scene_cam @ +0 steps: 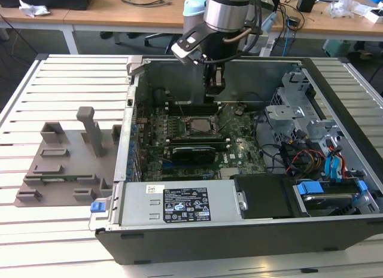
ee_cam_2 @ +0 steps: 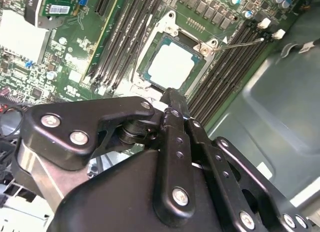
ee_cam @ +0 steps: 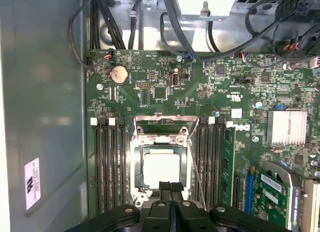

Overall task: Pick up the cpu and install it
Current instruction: 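Place the cpu into insertion slot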

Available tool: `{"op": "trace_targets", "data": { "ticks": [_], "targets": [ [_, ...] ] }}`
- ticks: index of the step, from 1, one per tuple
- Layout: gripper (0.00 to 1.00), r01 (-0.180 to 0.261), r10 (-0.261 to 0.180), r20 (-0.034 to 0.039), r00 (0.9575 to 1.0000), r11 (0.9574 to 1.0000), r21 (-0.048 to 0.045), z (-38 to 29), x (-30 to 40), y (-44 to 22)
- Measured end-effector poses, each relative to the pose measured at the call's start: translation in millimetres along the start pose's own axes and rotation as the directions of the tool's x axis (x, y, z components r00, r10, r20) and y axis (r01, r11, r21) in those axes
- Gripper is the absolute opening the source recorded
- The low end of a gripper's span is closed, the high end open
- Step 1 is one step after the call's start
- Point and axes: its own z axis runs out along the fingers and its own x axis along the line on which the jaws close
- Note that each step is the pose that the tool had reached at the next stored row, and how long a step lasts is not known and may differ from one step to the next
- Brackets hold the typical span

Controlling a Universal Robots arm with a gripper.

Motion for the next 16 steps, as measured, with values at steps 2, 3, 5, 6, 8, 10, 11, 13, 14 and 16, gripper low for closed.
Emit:
{"op": "trace_targets", "data": {
  "ticks": [2,3,5,6,8,10,11,13,14,16],
  "targets": [
    [0.11,0.0,0.0,0.0,1.0,1.0,0.0,-4.7,-0.3,-0.3],
    [0.11,0.0,0.0,-0.0001,1.0,1.0,0.0,-8.9,-0.5,-0.5],
    [0.11,0.0,0.0,0.0,1.0,1.0,0.0,-14.9,-0.9,-0.9],
    [0.11,0.0,0.0,0.0,1.0,1.0,0.0,-16.8,-1.0,-1.0],
    [0.11,0.0,0.0,0.0,1.0,1.0,0.0,-21.5,-1.2,-1.3],
    [0.11,0.0,0.0,0.0,1.0,1.0,0.0,-27.9,-1.6,-1.6],
    [0.11,0.0,0.0,0.0,1.0,1.0,0.0,-28.7,-1.6,-1.7],
    [0.11,0.0,0.0,-0.0018,1.0,1.0,-0.0001,-28.9,-1.6,-1.7],
    [0.11,0.0,0.0,-0.002,1.0,1.0,0.0,-28.9,-1.6,-1.7],
    [0.11,0.0,0.0,-0.0031,1.0,1.0,0.0,-28.9,-1.6,-1.7]
  ]
}}
